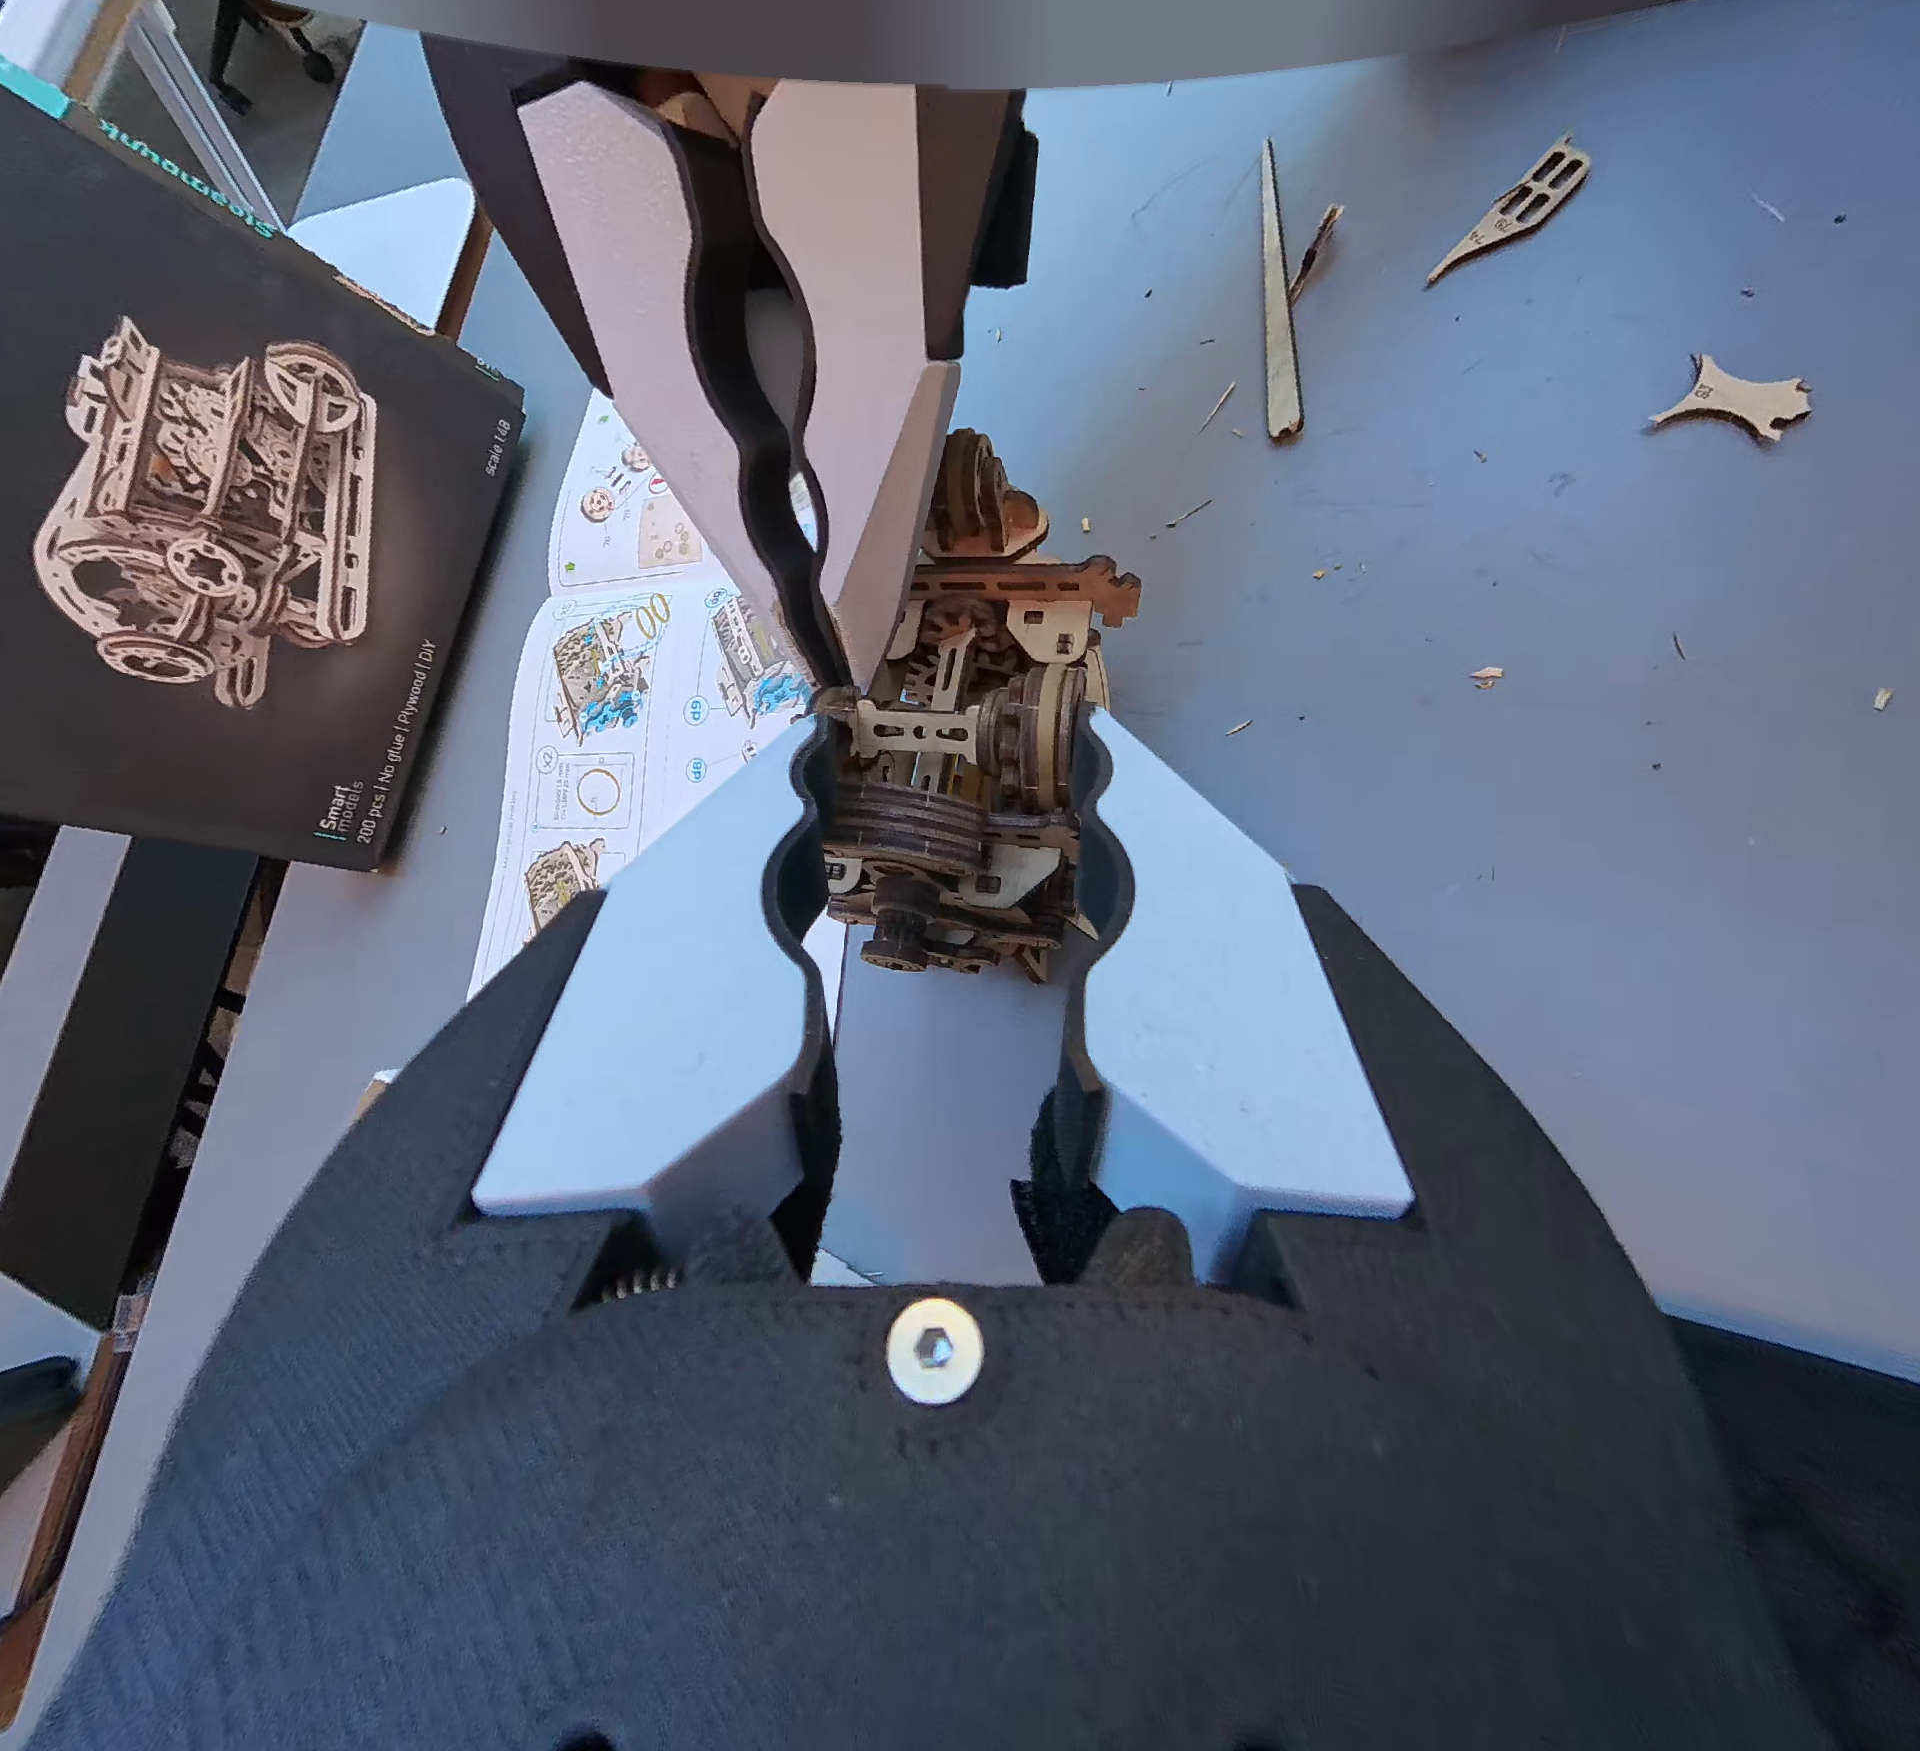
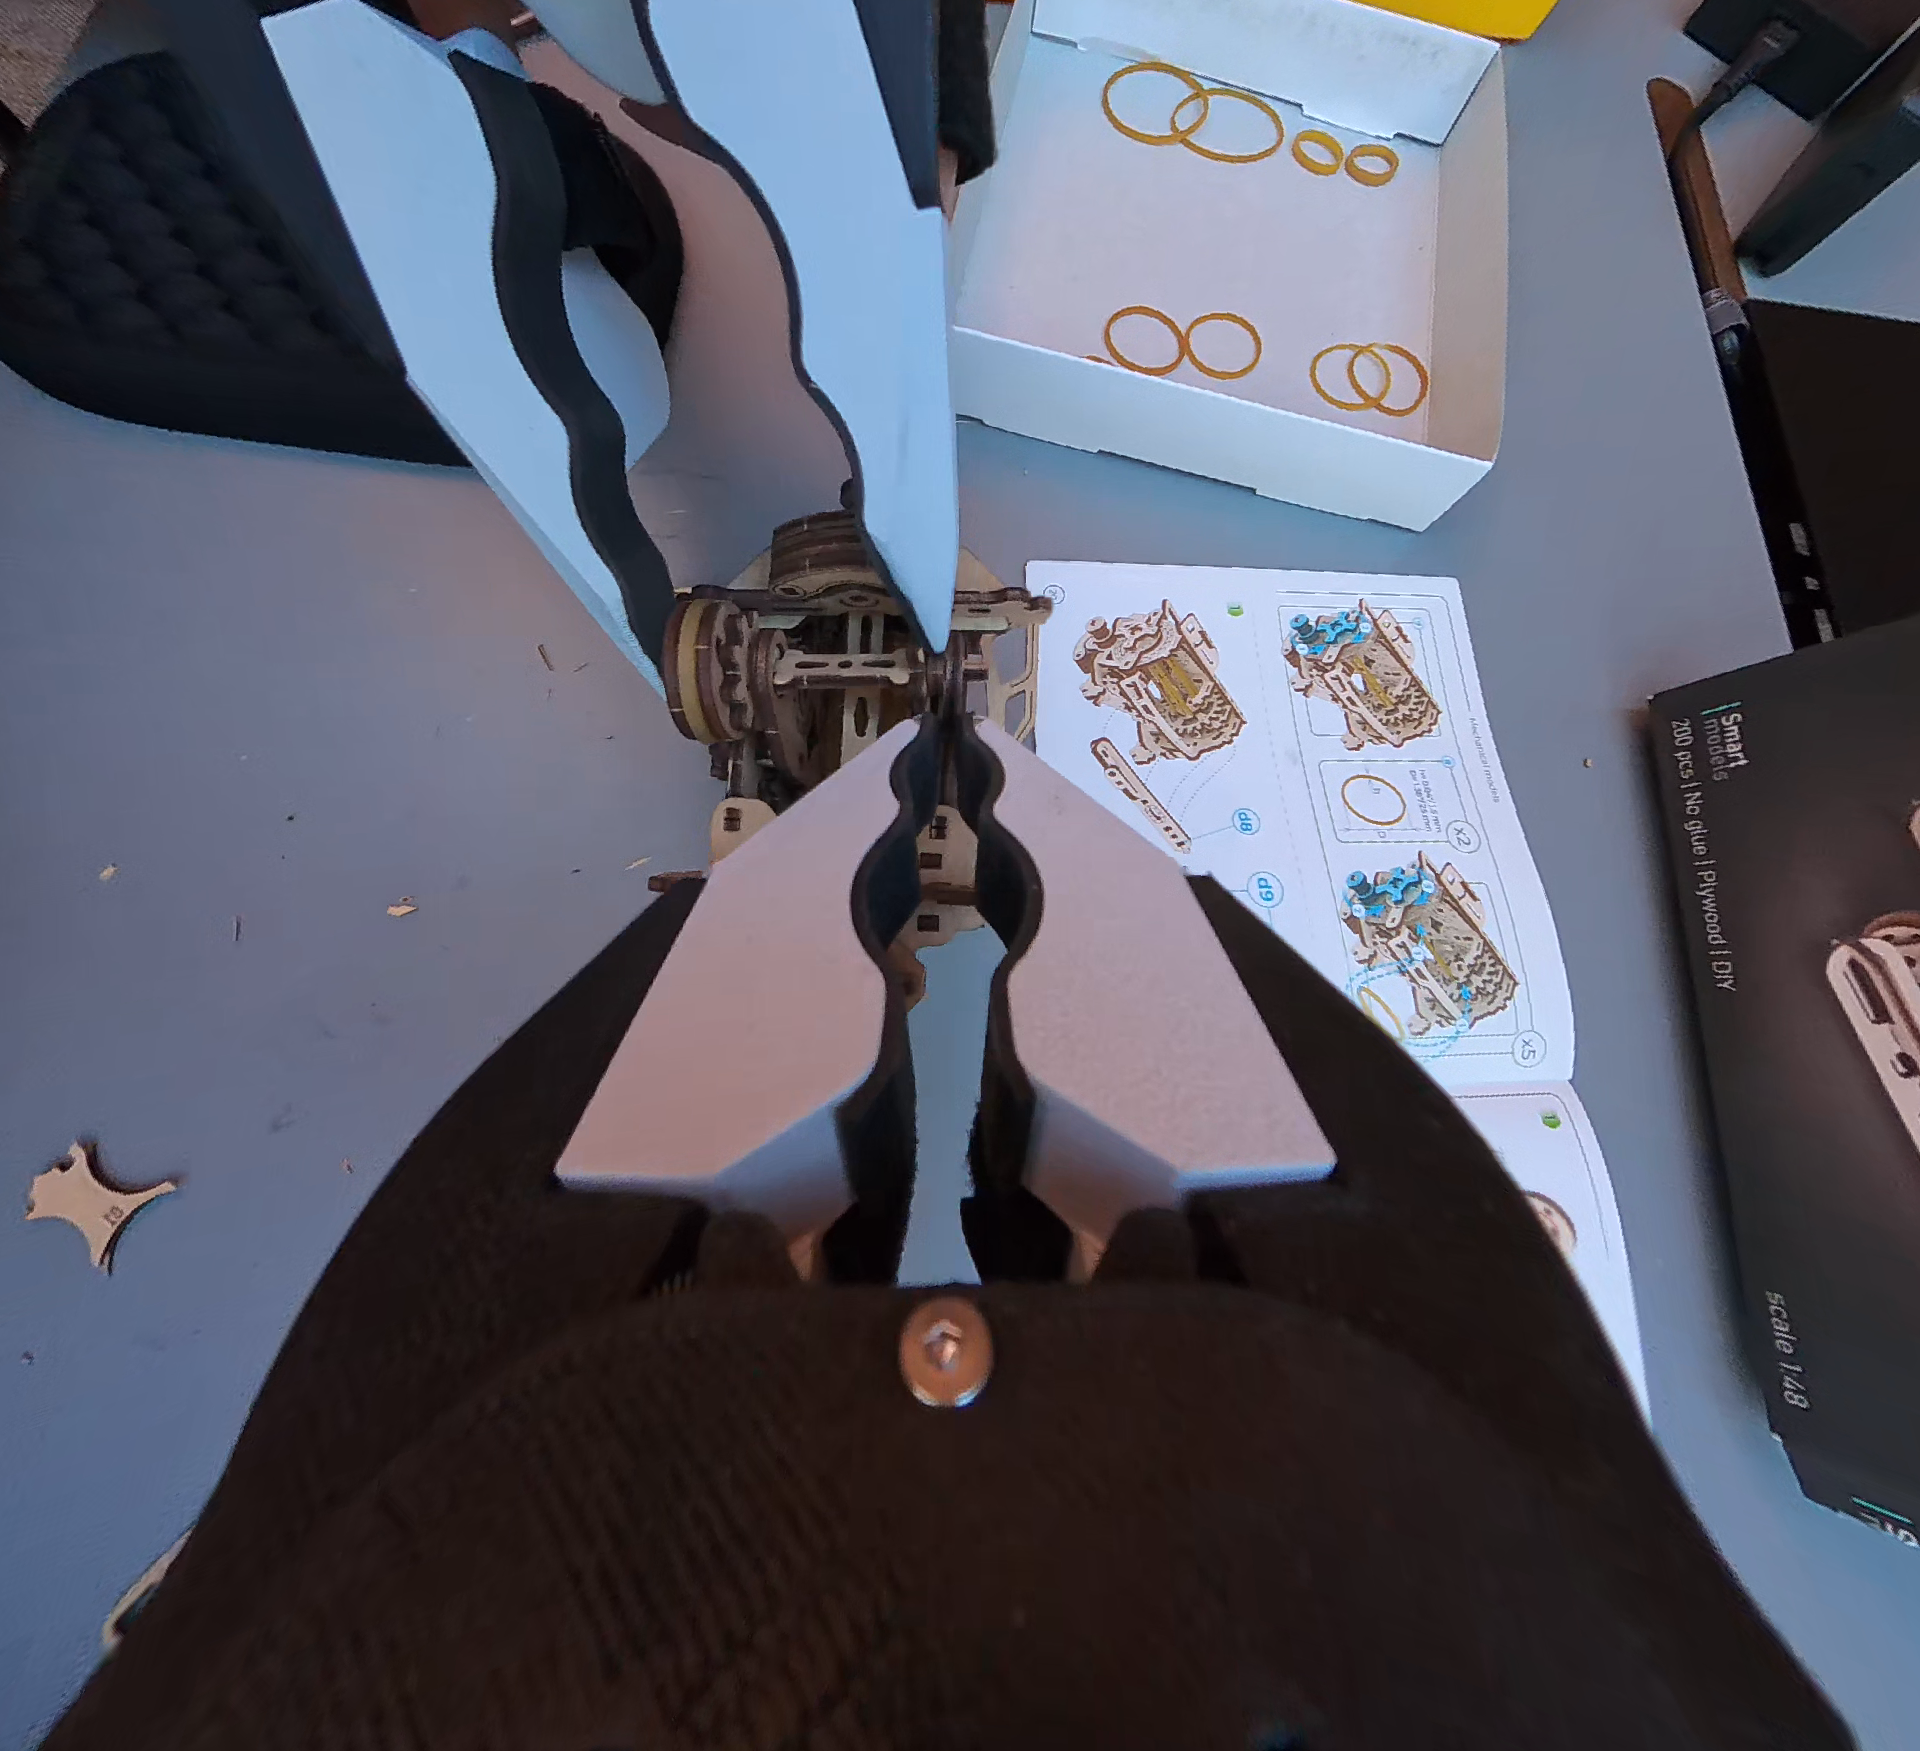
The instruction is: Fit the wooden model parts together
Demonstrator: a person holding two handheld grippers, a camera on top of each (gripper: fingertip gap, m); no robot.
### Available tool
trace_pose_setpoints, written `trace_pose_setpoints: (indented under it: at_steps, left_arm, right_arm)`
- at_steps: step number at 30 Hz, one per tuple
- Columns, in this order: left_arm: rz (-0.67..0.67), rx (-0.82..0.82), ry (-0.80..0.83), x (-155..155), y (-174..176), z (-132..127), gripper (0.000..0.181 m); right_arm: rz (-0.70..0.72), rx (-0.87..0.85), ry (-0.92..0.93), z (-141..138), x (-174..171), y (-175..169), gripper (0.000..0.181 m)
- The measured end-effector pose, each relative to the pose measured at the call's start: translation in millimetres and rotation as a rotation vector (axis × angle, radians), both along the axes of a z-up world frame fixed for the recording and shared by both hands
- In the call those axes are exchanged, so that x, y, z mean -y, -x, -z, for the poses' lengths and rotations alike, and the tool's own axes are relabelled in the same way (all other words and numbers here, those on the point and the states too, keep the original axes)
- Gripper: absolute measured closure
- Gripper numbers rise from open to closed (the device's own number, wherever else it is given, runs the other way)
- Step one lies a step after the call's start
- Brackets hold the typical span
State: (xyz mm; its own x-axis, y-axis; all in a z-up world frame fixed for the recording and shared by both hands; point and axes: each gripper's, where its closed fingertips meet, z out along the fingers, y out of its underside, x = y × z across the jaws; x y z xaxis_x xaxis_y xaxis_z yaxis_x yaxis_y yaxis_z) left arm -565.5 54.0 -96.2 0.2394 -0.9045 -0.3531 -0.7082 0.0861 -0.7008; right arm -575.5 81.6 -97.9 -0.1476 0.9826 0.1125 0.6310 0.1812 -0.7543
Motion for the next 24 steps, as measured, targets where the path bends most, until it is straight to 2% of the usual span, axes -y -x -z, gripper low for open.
trace_pose_setpoints:
  at_steps: [11, 19, 24]
  left_arm:
    - [0.031, -0.029, 0.034, 3.0, -0.1, 0.9, 0.139]
    - [-0.042, 0.028, 0.040, 0.5, 0.2, 0.2, 0.139]
    - [-0.061, 0.040, -0.013, 0.1, -0.3, -0.2, 0.139]
  right_arm:
    - [-0.045, -0.026, -0.111, -1.7, 3.1, -1.0, 0.181]
    - [-0.062, -0.050, -0.221, -1.2, 1.0, 0.4, 0.180]
    - [-0.060, -0.055, -0.226, -1.5, 0.6, 0.8, 0.179]
